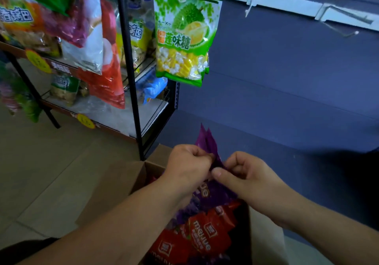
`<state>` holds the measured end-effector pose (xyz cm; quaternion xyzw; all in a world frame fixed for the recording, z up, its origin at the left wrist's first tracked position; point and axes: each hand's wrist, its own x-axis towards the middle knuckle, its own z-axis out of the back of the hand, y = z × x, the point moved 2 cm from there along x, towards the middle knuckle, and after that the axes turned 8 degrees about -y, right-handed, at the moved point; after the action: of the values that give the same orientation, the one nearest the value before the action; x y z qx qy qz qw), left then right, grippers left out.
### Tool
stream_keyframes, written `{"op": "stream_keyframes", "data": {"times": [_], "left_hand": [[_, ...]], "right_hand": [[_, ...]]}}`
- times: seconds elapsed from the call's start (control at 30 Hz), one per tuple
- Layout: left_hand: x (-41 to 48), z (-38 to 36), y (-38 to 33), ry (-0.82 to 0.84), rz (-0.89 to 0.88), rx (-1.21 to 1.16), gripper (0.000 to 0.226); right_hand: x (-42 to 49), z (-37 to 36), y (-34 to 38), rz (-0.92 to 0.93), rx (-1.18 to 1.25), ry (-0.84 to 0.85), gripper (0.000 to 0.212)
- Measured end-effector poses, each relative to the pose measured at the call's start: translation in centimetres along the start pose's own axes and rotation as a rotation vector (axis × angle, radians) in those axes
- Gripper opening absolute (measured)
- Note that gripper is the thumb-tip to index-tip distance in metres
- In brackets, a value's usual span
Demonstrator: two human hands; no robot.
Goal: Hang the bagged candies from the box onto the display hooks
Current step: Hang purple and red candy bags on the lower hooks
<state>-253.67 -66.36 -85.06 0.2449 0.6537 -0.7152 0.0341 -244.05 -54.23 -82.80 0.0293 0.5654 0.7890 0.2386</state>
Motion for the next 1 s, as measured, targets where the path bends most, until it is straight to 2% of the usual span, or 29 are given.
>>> {"op": "stream_keyframes", "data": {"times": [0.07, 0.23, 0.33, 0.4, 0.43, 0.53, 0.6, 0.67, 0.73, 0.87, 1.0], "left_hand": [[0.2, -0.8, 0.1, 0.015, 0.024, -0.042, 0.015], [0.0, -2.3, 0.3, 0.095, 0.014, -0.161, 0.016], [-0.1, -2.3, 0.1, 0.152, -0.013, -0.144, 0.01], [0.4, -1.9, -0.1, 0.119, -0.115, -0.03, 0.009], [0.7, -1.7, -0.4, 0.083, -0.207, 0.08, 0.013], [0.9, -0.8, -1.7, -0.027, -0.423, 0.337, 0.049], [0.9, -0.4, -2.4, -0.051, -0.487, 0.346, 0.066], [1.0, -0.3, -2.8, -0.025, -0.455, 0.238, 0.071], [1.0, -0.2, -3.1, 0.021, -0.42, 0.169, 0.069], [0.8, -0.5, -3.3, 0.137, -0.391, 0.16, 0.041], [0.6, -1.0, -3.2, 0.21, -0.351, 0.105, 0.036]], "right_hand": [[0.4, 0.2, 0.1, 0.043, -0.067, -0.035, 0.031], [1.9, 2.1, -1.1, 0.05, -0.104, -0.187, 0.024], [2.7, 3.3, -1.7, 0.0, -0.02, -0.273, 0.025], [3.0, 4.1, -1.7, -0.024, 0.048, -0.314, 0.027], [3.1, 4.4, -1.5, -0.037, 0.091, -0.311, 0.027], [3.0, 5.2, -0.5, -0.062, 0.193, -0.222, 0.024], [3.0, 5.9, 0.1, -0.05, 0.243, -0.185, 0.024], [3.0, 6.7, 0.6, -0.036, 0.266, -0.167, 0.025], [3.0, 7.3, 1.0, -0.02, 0.267, -0.145, 0.026], [2.9, 8.0, 0.7, -0.031, 0.288, -0.147, 0.027], [3.1, 8.6, 0.0, -0.104, 0.331, -0.148, 0.032]]}}
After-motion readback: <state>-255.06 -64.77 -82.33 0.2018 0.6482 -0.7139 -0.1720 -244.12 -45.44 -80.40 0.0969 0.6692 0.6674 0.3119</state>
